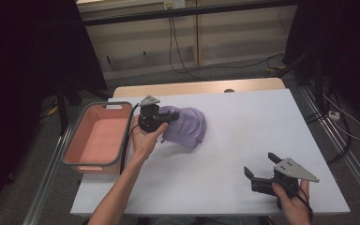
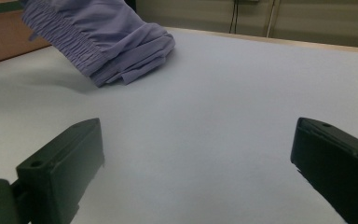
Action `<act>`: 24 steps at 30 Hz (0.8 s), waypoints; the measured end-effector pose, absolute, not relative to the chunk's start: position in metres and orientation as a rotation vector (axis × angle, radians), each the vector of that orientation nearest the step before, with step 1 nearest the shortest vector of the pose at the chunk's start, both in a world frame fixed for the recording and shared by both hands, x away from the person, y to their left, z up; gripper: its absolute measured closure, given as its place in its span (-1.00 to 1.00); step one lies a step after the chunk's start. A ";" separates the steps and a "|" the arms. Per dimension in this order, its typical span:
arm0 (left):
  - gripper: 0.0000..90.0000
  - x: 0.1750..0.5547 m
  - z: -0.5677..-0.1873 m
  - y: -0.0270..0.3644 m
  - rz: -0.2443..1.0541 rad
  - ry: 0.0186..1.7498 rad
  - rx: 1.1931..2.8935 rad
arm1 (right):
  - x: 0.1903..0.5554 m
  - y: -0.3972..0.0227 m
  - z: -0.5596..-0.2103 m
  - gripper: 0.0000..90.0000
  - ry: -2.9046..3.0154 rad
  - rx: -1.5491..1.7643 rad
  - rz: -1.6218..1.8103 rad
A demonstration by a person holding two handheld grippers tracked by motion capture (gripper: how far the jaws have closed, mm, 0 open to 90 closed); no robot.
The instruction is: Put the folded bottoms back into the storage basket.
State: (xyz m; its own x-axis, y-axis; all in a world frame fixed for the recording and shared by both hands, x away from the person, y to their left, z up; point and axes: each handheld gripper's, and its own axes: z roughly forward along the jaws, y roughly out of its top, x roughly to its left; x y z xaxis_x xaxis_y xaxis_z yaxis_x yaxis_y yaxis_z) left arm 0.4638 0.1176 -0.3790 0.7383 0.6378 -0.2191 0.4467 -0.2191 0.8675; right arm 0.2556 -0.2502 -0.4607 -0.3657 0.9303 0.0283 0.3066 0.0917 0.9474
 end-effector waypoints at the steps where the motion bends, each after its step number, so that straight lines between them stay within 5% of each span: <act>1: 0.91 0.463 -0.378 0.119 0.228 0.839 1.863 | 0.256 -0.250 -0.461 -0.95 1.751 1.220 1.284; 24: 0.91 0.443 -0.354 0.145 0.263 0.806 1.808 | 0.256 -0.250 -0.461 -0.95 1.752 1.219 1.285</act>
State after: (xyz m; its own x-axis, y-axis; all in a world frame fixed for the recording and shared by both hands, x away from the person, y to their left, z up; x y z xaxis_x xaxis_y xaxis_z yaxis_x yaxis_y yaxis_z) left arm 0.4428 0.1451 -0.3542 0.7453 0.6363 -0.1989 0.3964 -0.1832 0.8996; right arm 0.2555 -0.2497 -0.4607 -0.3660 0.9302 0.0277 0.3055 0.0920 0.9477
